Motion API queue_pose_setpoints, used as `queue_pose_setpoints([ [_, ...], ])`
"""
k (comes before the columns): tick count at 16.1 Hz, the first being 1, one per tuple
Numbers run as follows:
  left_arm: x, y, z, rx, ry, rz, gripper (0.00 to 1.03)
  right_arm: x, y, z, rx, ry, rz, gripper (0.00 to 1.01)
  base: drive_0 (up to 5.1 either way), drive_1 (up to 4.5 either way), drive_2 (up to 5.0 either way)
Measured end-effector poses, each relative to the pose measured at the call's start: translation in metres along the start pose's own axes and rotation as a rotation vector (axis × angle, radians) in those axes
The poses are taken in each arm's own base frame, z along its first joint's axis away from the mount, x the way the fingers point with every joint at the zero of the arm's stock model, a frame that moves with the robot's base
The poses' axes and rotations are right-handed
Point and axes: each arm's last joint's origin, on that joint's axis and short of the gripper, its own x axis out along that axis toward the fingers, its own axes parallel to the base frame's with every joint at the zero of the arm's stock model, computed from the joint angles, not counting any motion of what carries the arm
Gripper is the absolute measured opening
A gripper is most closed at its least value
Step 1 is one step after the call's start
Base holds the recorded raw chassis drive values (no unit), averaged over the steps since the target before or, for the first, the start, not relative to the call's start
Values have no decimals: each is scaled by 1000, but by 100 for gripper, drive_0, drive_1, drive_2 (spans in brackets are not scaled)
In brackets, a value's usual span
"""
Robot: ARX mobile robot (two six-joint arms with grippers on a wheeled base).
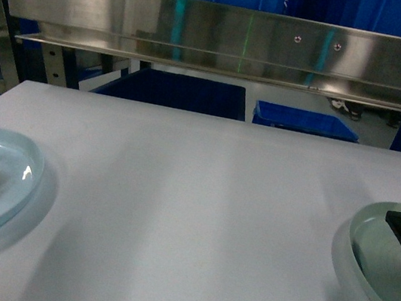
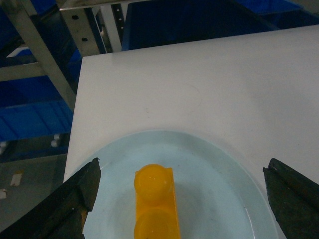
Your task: Sort and place red and yellow blocks in left bins
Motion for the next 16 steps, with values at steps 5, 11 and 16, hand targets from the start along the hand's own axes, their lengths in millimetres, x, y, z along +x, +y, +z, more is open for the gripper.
queue_pose_setpoints([
  [5,0,0,0,0,0,0,98,7,-2,-9,3,10,-5,98,0,0,0],
  [11,0,0,0,0,0,0,98,4,-2,-17,-4,42,2,75,0,0,0],
  [16,0,0,0,0,0,0,98,1,0,-24,-28,21,44,29,0,0,0],
])
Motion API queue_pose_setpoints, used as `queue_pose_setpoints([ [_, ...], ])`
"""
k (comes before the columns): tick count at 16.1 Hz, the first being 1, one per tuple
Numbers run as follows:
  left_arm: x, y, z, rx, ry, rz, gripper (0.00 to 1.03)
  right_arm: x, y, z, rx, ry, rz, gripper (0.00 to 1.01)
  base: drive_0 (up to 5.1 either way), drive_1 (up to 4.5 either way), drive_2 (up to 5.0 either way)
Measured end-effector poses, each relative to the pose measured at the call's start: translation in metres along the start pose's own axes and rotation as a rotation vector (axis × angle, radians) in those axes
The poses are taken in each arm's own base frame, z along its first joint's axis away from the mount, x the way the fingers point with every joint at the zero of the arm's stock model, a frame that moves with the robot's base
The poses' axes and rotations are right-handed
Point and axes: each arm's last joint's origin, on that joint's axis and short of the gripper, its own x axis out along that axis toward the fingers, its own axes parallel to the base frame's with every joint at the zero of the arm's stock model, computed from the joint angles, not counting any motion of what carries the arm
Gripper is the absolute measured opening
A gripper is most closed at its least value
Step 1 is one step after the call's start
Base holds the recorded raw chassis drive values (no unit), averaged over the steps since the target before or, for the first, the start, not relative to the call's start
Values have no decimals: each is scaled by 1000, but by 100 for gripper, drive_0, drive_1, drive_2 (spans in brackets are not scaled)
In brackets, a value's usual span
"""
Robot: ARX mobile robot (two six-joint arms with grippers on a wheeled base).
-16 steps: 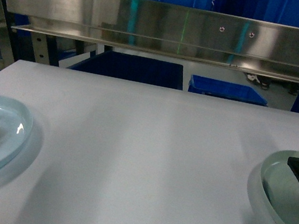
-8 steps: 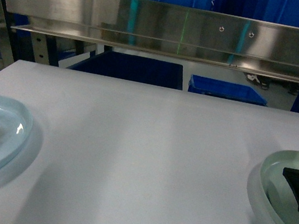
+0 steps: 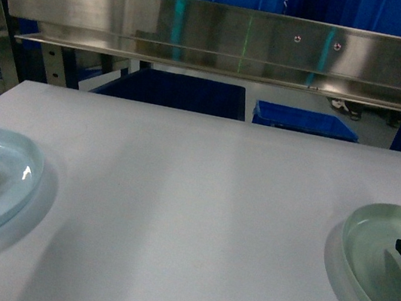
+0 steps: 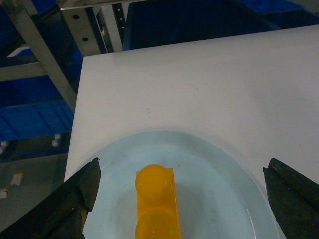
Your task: Sort and place red and yellow blocks in left bins
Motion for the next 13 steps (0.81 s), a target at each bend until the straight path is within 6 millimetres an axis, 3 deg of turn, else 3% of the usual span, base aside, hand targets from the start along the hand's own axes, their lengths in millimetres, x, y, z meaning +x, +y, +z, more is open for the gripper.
queue_pose_setpoints([
  [5,0,0,0,0,0,0,98,-5,1,5,-5,-34,13,28,0,0,0],
  [6,0,0,0,0,0,0,98,-7,2,13,-7,-54,10,28,0,0,0],
  [10,0,0,0,0,0,0,98,-33,14,77,-2,-217,-17,28,0,0,0],
  [13,0,0,0,0,0,0,98,-63,19,94,18,-255,-75,28,0,0,0],
])
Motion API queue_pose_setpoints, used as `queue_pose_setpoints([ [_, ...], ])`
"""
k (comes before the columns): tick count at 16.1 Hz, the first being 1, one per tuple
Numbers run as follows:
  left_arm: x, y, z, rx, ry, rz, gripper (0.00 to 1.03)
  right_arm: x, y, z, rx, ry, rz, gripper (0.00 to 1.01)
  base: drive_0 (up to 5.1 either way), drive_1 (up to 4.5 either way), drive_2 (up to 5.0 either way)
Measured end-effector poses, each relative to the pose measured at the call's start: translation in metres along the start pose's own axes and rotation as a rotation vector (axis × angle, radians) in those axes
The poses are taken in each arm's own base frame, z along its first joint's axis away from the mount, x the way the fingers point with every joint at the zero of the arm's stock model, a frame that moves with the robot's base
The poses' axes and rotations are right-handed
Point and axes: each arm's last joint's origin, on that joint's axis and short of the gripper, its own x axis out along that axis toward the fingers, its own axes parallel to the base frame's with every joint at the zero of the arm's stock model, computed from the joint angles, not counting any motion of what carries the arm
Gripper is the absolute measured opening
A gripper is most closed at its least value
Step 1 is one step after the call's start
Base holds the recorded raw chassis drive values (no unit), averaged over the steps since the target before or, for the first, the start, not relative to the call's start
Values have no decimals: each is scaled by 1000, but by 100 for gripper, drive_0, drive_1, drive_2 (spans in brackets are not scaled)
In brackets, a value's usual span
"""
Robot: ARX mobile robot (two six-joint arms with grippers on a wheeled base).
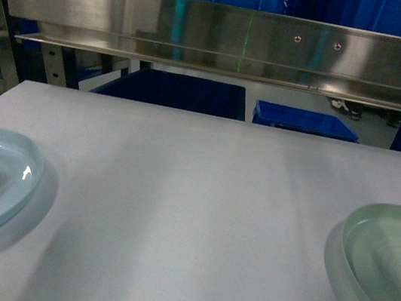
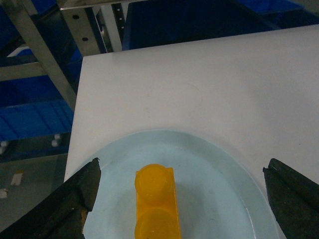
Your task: Sort and place red and yellow blocks in left bins
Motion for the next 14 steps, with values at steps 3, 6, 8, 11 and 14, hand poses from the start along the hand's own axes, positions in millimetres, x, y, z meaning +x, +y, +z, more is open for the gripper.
queue_pose_setpoints([
  [3,0,0,0,0,0,0,98,-46,-5,19,15,-64,-42,28,0,0,0],
  [6,0,0,0,0,0,0,98,-75,-5,9,11,-53,-7,28,0,0,0],
  [8,0,0,0,0,0,0,98,-76,-7,5,-9,-36,0,28,0,0,0],
  [11,0,0,0,0,0,0,98,-75,-11,9,-18,-55,-12,28,0,0,0],
  [14,0,0,0,0,0,0,98,-71,-10,11,-21,-60,-5,28,0,0,0],
])
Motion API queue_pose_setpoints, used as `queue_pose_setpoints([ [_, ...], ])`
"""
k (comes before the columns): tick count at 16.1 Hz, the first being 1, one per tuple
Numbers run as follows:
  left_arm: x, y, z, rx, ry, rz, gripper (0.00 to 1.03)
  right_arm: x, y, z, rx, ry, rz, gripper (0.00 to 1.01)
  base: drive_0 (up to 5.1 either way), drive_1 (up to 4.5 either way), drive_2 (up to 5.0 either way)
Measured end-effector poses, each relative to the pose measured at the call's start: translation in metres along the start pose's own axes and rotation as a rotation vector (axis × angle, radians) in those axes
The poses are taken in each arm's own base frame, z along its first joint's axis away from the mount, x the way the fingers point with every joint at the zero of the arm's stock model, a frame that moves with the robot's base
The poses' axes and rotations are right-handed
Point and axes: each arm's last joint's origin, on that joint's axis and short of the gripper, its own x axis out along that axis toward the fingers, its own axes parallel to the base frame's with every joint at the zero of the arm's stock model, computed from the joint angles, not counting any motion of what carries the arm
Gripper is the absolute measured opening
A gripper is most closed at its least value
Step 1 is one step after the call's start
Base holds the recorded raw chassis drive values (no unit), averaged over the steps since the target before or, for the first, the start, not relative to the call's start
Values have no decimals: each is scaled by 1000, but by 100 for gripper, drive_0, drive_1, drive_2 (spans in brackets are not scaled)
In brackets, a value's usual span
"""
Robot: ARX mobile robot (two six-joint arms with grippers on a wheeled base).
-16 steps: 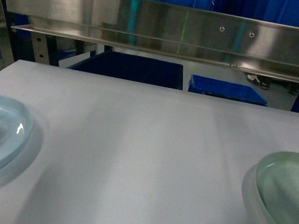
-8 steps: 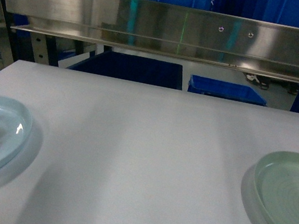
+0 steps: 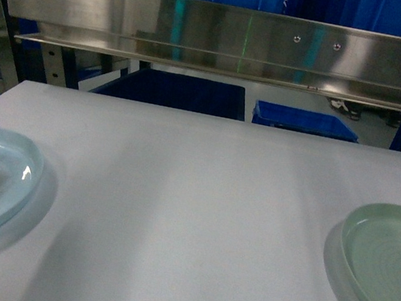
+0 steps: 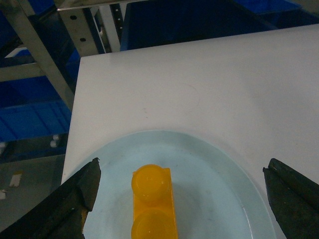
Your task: Sort and place red and yellow blocks in left bins
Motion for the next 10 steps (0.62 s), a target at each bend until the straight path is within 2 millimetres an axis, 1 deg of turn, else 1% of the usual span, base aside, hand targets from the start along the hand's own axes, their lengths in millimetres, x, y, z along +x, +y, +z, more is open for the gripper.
queue_pose_setpoints([
  [3,0,0,0,0,0,0,98,-4,9,2,-9,-6,19,28,0,0,0],
  [5,0,0,0,0,-1,0,98,-7,15,0,-14,-5,16,28,0,0,0],
  [10,0,0,0,0,-1,0,98,-6,22,-6,-25,1,3,28,0,0,0],
])
